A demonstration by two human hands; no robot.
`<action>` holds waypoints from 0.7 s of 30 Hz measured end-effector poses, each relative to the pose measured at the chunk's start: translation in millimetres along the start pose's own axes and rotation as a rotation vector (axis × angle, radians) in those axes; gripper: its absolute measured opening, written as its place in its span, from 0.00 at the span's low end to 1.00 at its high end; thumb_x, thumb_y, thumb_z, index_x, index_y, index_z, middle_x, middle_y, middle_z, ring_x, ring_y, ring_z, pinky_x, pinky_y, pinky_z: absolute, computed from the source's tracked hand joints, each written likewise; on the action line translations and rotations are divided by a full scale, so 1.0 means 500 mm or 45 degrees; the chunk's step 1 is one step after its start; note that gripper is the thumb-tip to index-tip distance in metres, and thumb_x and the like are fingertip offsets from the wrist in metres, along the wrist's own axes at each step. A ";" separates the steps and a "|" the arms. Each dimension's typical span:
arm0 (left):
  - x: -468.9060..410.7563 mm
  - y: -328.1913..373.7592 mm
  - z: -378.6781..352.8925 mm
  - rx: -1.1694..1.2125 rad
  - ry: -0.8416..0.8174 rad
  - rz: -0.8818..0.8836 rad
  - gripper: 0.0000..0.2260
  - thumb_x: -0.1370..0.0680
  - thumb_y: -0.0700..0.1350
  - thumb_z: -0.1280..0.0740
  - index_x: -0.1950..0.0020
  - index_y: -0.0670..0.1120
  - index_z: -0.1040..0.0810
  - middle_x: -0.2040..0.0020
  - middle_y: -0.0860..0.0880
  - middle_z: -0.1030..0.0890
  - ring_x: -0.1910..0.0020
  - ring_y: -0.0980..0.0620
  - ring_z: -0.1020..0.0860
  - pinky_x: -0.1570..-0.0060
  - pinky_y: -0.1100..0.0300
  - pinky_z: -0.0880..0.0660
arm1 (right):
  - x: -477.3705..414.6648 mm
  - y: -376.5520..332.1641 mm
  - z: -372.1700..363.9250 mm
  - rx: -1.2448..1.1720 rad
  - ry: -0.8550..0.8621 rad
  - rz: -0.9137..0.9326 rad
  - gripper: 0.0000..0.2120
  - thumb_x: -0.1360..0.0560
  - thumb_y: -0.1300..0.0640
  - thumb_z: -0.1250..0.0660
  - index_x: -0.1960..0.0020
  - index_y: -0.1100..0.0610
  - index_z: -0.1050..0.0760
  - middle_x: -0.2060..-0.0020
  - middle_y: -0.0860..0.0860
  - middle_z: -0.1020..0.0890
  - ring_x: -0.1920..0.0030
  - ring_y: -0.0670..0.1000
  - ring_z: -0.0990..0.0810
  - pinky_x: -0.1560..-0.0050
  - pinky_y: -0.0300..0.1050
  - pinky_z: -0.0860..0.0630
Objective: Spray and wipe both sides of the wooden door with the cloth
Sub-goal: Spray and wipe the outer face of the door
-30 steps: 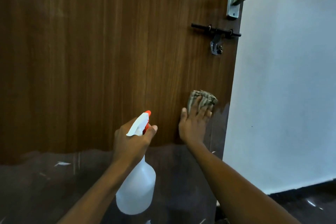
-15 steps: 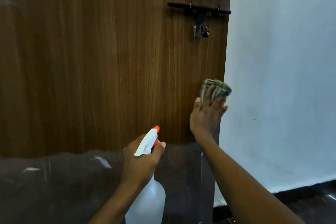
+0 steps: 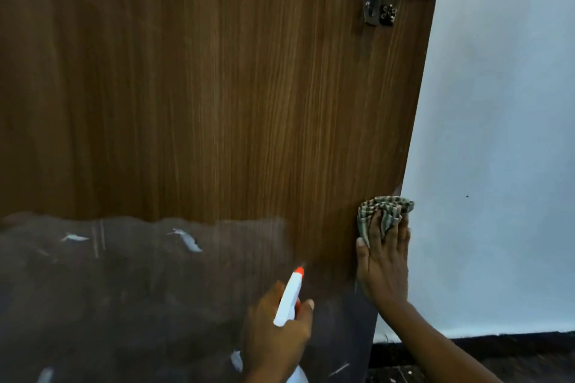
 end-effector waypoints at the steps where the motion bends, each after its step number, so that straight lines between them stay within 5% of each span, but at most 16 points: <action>1: -0.004 -0.008 -0.001 0.028 -0.004 0.009 0.16 0.29 0.54 0.28 0.47 0.56 0.31 0.40 0.53 0.23 0.46 0.55 0.25 0.40 0.61 0.29 | -0.002 -0.021 -0.002 0.004 0.019 0.033 0.29 0.17 0.45 0.54 0.19 0.48 0.59 0.19 0.56 0.55 0.20 0.61 0.54 0.22 0.60 0.54; 3: -0.009 -0.008 -0.008 0.008 -0.049 -0.022 0.14 0.29 0.55 0.29 0.46 0.58 0.28 0.42 0.57 0.23 0.48 0.57 0.25 0.42 0.65 0.30 | -0.011 -0.075 -0.013 0.034 0.050 0.159 0.29 0.17 0.46 0.52 0.19 0.49 0.57 0.20 0.58 0.51 0.21 0.63 0.52 0.22 0.62 0.53; 5: -0.007 0.006 0.000 0.017 -0.022 -0.098 0.09 0.28 0.51 0.29 0.53 0.58 0.27 0.55 0.64 0.23 0.55 0.62 0.24 0.51 0.75 0.32 | -0.008 -0.132 -0.034 0.086 0.035 0.372 0.28 0.16 0.45 0.53 0.19 0.48 0.55 0.20 0.59 0.47 0.21 0.65 0.50 0.22 0.63 0.52; 7: -0.001 0.025 0.012 0.029 0.008 -0.220 0.13 0.28 0.46 0.28 0.60 0.61 0.29 0.68 0.69 0.24 0.61 0.69 0.24 0.62 0.81 0.34 | 0.032 -0.141 -0.066 0.153 -0.039 0.643 0.27 0.16 0.45 0.50 0.19 0.45 0.52 0.20 0.57 0.47 0.21 0.65 0.48 0.22 0.62 0.52; 9: 0.006 0.036 0.023 0.031 0.002 -0.252 0.16 0.28 0.45 0.27 0.62 0.64 0.31 0.68 0.74 0.25 0.60 0.73 0.25 0.64 0.82 0.34 | 0.085 -0.085 -0.082 0.223 -0.106 0.757 0.28 0.17 0.46 0.46 0.20 0.43 0.51 0.19 0.54 0.49 0.22 0.64 0.47 0.22 0.60 0.53; 11: 0.005 0.026 0.036 0.133 -0.020 -0.157 0.14 0.28 0.47 0.27 0.57 0.61 0.31 0.67 0.68 0.27 0.63 0.63 0.24 0.59 0.80 0.34 | 0.087 -0.014 -0.054 0.240 -0.123 0.599 0.29 0.17 0.46 0.49 0.19 0.46 0.54 0.20 0.57 0.52 0.22 0.67 0.46 0.22 0.62 0.51; 15: -0.006 0.003 0.053 0.197 -0.019 -0.083 0.15 0.28 0.50 0.28 0.48 0.57 0.32 0.52 0.61 0.28 0.61 0.62 0.28 0.52 0.71 0.31 | -0.045 -0.004 0.024 -0.205 0.046 -0.299 0.33 0.19 0.40 0.53 0.24 0.40 0.73 0.20 0.58 0.58 0.20 0.60 0.55 0.22 0.60 0.51; 17: -0.004 -0.003 0.062 0.206 -0.002 -0.090 0.16 0.29 0.50 0.28 0.48 0.57 0.32 0.51 0.60 0.28 0.60 0.61 0.27 0.49 0.68 0.30 | -0.111 -0.061 0.046 -0.209 0.149 -0.340 0.31 0.19 0.38 0.58 0.25 0.39 0.75 0.20 0.57 0.60 0.20 0.58 0.60 0.21 0.57 0.57; 21: -0.013 -0.009 0.071 0.194 -0.001 -0.096 0.17 0.29 0.51 0.28 0.46 0.57 0.32 0.50 0.61 0.28 0.59 0.60 0.27 0.49 0.69 0.30 | -0.109 -0.095 0.035 -0.006 0.095 -0.033 0.30 0.17 0.42 0.55 0.20 0.46 0.63 0.20 0.57 0.57 0.20 0.59 0.60 0.22 0.54 0.60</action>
Point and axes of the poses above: each hand's wrist, its own x-axis away from the middle knuckle, its own z-axis out of the back of the hand, y = z × x, the point moved 8 cm from there along -x, towards the middle knuckle
